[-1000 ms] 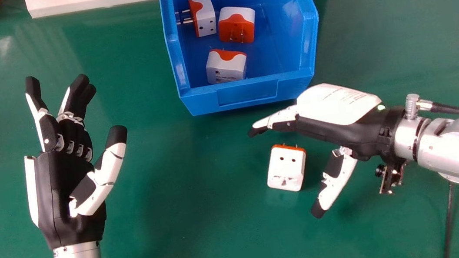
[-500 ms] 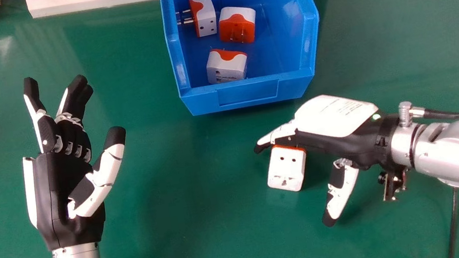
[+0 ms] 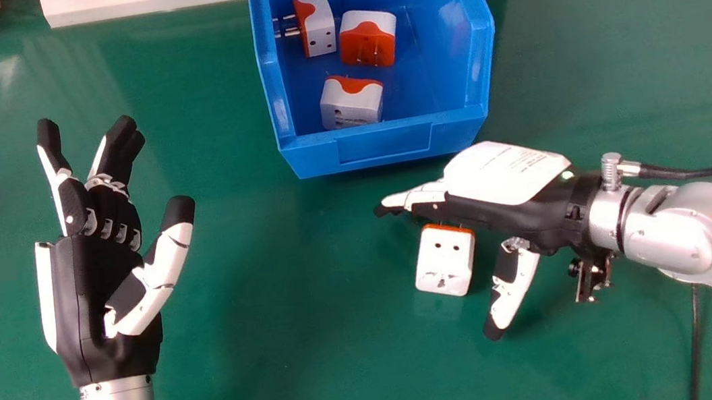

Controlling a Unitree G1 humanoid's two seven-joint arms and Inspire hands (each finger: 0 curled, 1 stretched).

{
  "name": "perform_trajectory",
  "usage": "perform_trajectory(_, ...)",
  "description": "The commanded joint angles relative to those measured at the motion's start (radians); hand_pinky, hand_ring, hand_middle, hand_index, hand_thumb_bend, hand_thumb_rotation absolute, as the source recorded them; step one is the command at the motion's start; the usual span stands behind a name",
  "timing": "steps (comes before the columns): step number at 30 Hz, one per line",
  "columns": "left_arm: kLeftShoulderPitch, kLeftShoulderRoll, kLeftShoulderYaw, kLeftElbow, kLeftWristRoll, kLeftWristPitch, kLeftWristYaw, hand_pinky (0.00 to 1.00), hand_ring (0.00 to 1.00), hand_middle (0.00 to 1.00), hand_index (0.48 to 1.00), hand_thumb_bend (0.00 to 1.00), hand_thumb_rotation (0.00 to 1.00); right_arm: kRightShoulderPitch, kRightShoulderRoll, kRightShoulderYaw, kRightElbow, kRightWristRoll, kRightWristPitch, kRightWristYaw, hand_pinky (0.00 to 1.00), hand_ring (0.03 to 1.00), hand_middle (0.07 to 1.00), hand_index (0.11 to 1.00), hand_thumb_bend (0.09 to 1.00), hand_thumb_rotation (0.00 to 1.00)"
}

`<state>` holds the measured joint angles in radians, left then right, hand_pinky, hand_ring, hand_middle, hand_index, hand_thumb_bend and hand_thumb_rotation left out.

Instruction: Pick all objects and put in blue box

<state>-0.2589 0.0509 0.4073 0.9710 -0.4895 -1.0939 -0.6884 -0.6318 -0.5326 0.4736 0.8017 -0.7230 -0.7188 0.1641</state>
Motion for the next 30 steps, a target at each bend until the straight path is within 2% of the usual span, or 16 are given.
perform_trajectory(1, -0.006, 0.009, -0.006, -0.02, 0.004, -0.006, -0.006, 1.0, 0.91, 0.89, 0.491, 0.48, 0.1, -0.044, 0.002, 0.004, 0.01, -0.006, -0.012, -0.024, 0.68, 0.824, 0.898, 0.926, 1.0, 0.2)
perform_trajectory(6, -0.003, 0.005, -0.007, -0.018, 0.008, -0.014, -0.003, 1.0, 0.9, 0.89, 0.491, 0.48, 0.1, -0.057, 0.005, 0.026, 0.025, -0.036, -0.006, -0.051, 0.68, 0.831, 0.908, 0.938, 1.0, 0.2)
perform_trajectory(14, 0.008, -0.001, -0.006, -0.03, 0.001, -0.013, -0.004, 1.0, 0.91, 0.89, 0.491, 0.48, 0.1, -0.072, 0.001, 0.078, 0.042, -0.11, -0.004, -0.127, 0.66, 0.821, 0.899, 0.935, 1.0, 0.2)
perform_trajectory(16, 0.011, -0.002, -0.005, -0.033, 0.0, -0.011, -0.004, 1.0, 0.91, 0.89, 0.491, 0.48, 0.1, -0.076, 0.004, 0.079, 0.051, -0.106, -0.009, -0.13, 0.65, 0.81, 0.886, 0.926, 1.0, 0.19)
perform_trajectory(20, 0.01, -0.004, -0.006, -0.029, 0.006, -0.016, 0.002, 1.0, 0.91, 0.89, 0.491, 0.48, 0.1, -0.068, 0.017, 0.062, 0.08, -0.073, -0.036, -0.159, 0.64, 0.787, 0.863, 0.903, 1.0, 0.17)
perform_trajectory(22, 0.01, -0.004, -0.007, -0.028, 0.008, -0.017, 0.004, 1.0, 0.91, 0.89, 0.49, 0.48, 0.1, -0.067, 0.018, 0.062, 0.088, -0.074, -0.053, -0.187, 0.62, 0.737, 0.812, 0.851, 0.99, 0.12)
perform_trajectory(28, 0.01, -0.003, -0.008, -0.031, 0.001, -0.01, -0.001, 1.0, 0.92, 0.89, 0.49, 0.48, 0.1, -0.074, 0.014, 0.064, 0.105, -0.082, -0.094, -0.239, 0.56, 0.639, 0.717, 0.758, 0.961, 0.05)
perform_trajectory(30, 0.012, -0.004, -0.009, -0.032, 0.006, -0.014, 0.003, 1.0, 0.92, 0.89, 0.49, 0.48, 0.1, -0.074, 0.017, 0.063, 0.108, -0.087, -0.1, -0.263, 0.53, 0.599, 0.672, 0.712, 0.937, 0.03)
